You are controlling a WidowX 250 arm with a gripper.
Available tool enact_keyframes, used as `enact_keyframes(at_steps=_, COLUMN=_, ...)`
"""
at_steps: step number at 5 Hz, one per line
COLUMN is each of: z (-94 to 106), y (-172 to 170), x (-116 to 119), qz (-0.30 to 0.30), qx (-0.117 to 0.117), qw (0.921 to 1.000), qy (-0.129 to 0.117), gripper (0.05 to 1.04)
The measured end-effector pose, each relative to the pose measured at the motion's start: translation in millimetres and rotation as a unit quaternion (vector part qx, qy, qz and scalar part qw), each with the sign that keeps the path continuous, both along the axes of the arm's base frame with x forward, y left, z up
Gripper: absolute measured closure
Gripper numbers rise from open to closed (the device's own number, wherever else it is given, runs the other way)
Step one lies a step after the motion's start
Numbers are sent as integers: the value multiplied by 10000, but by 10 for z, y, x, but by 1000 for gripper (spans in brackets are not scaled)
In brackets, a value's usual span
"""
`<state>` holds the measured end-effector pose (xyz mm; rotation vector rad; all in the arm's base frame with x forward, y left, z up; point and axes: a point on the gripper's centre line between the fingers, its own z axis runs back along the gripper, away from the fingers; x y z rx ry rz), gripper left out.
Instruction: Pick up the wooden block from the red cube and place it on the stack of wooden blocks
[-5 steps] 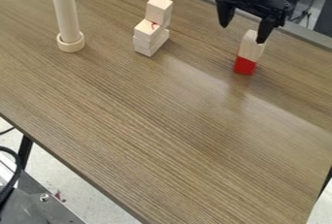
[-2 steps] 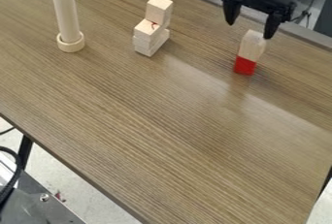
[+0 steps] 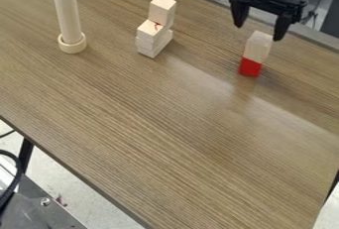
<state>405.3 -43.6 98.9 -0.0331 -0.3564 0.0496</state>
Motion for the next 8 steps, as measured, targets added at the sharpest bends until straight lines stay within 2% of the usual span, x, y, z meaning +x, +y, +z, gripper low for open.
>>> enact_keyframes(at_steps=1, z=-124, y=19, x=-3, qz=44, qx=62, qw=9999, qy=146, gripper=83)
enact_keyframes(at_steps=2, z=-158, y=19, x=30, qz=31, qx=110, qw=9999, qy=69, gripper=83)
enact_keyframes(at_steps=3, z=-238, y=-14, x=27, qz=30, qx=99, qw=9998, qy=146, gripper=133)
enact_keyframes(at_steps=4, z=-289, y=-35, x=19, qz=130, qx=-20, qw=9997, qy=223, gripper=415)
enact_keyframes(at_steps=5, z=-280, y=-14, x=42, qz=156, qx=-13, qw=9997, qy=160, gripper=520)
enact_keyframes(at_steps=6, z=-277, y=39, x=46, qz=269, qx=-134, qw=9994, qy=167, gripper=520)
enact_keyframes(at_steps=7, z=-10, y=250, x=46, qz=399, qx=-306, qw=9987, qy=-50, gripper=520)
enact_keyframes(at_steps=8, z=193, y=451, x=-81, qz=549, qx=-276, qw=9981, qy=9, gripper=521)
